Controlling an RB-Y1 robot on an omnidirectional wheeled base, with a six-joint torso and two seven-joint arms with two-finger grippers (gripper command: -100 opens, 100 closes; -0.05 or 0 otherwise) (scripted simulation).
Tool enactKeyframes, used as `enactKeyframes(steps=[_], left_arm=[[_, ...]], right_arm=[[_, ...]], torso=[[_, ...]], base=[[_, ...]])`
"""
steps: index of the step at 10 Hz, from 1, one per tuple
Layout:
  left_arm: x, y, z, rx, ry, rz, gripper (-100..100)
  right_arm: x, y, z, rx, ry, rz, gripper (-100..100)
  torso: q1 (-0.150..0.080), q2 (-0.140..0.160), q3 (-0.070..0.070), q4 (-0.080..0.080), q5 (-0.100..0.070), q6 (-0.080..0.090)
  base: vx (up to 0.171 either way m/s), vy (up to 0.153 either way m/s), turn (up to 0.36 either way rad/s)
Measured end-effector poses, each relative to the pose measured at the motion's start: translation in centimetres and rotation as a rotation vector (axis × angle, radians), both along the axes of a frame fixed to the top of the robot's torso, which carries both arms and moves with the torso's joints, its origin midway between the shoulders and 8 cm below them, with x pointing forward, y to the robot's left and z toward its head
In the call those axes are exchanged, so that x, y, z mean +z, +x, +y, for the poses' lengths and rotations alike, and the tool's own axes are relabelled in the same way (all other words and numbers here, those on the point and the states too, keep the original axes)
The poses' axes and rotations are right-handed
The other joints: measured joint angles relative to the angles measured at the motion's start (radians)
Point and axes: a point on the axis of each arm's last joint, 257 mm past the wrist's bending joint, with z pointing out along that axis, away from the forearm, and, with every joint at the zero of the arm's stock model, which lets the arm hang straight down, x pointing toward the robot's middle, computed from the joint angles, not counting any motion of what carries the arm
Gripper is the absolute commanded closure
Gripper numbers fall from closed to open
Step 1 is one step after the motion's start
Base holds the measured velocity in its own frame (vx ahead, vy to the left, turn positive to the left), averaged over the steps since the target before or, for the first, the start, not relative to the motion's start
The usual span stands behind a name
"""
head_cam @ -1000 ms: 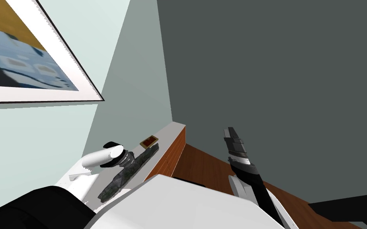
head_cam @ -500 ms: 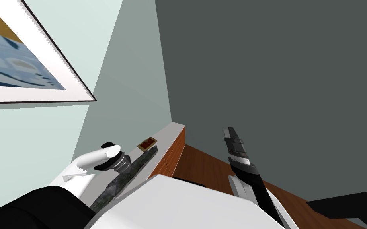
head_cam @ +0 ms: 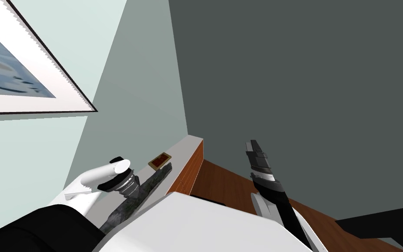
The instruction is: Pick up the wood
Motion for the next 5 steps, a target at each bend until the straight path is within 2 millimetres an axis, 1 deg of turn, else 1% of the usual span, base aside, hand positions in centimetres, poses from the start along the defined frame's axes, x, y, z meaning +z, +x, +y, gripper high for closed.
enactKeyframes(steps=[2,3,4,5], left_arm=[[-0.2,-1.3,-0.2,0.014,-0.032,0.045,-100],[-0.2,-1.8,-0.5,0.019,-0.045,0.065,-100],[-0.1,-1.9,-0.5,0.021,-0.047,0.070,0],[-0.1,-1.9,-0.5,0.020,-0.047,0.069,-100]], right_arm=[[0.0,0.0,0.0,0.000,0.000,0.000,0],[0.0,0.0,0.0,0.000,0.000,0.000,0],[0.0,0.0,0.0,0.000,0.000,0.000,0],[0.0,0.0,0.0,0.000,0.000,0.000,0]], torso=[[0.002,0.001,0.001,0.000,0.000,0.000],[0.002,0.001,0.001,0.000,0.001,0.000],[0.000,0.002,0.001,0.000,0.000,0.000],[-0.001,0.003,0.001,0.001,0.000,0.000]], base=[[0.034,0.066,-0.034],[0.015,0.031,-0.008],[0.003,0.006,0.000],[0.000,0.000,0.000]])
